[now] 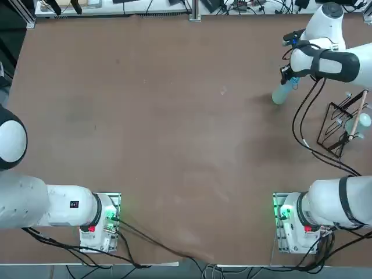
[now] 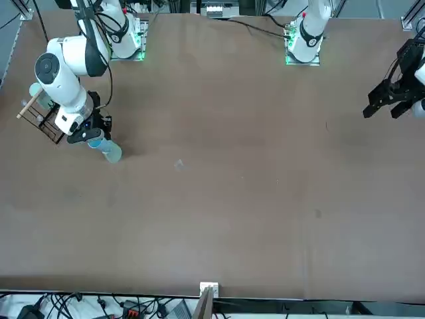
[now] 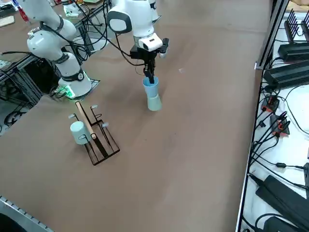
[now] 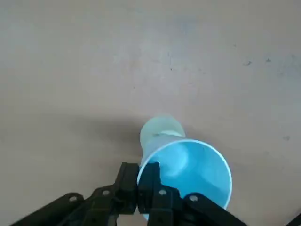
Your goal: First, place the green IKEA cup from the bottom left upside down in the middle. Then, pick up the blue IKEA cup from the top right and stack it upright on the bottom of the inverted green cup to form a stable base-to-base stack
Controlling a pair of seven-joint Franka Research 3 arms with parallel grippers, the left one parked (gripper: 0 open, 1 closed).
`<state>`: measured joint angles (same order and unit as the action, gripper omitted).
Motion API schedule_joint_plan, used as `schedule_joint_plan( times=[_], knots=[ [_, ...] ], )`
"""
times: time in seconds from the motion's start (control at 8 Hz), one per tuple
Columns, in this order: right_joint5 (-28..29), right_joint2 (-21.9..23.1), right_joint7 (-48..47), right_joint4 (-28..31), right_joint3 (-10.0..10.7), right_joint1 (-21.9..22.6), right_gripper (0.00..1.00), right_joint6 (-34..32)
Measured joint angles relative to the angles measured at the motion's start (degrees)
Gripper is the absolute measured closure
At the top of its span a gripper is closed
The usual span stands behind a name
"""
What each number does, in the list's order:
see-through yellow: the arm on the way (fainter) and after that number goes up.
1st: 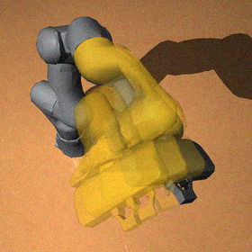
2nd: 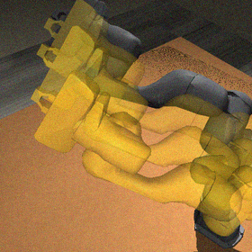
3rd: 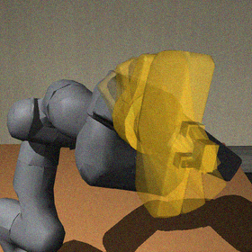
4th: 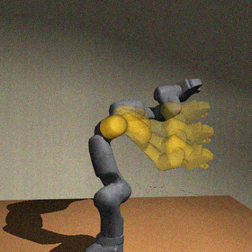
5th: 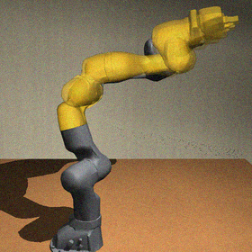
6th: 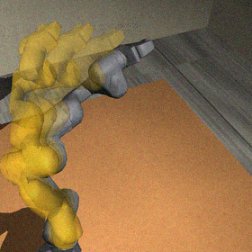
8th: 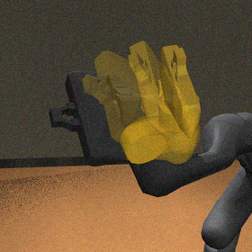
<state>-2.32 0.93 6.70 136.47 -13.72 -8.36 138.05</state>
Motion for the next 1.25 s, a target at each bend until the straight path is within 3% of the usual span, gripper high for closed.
schedule_joint_plan(
  times=[0.88, 1.12, 1.25],
  knots=[
    [0.0, -0.3, 0.0, 0.2, 0.0, -0.1, 0.96, 0.3],
    [-0.4, -0.5, 0.0, 0.2, 0.0, -0.1, 0.85, 0.3],
    [-1.0, -0.6, 0.0, 0.2, 0.0, -0.1, 0.69, 0.3]
  ],
)
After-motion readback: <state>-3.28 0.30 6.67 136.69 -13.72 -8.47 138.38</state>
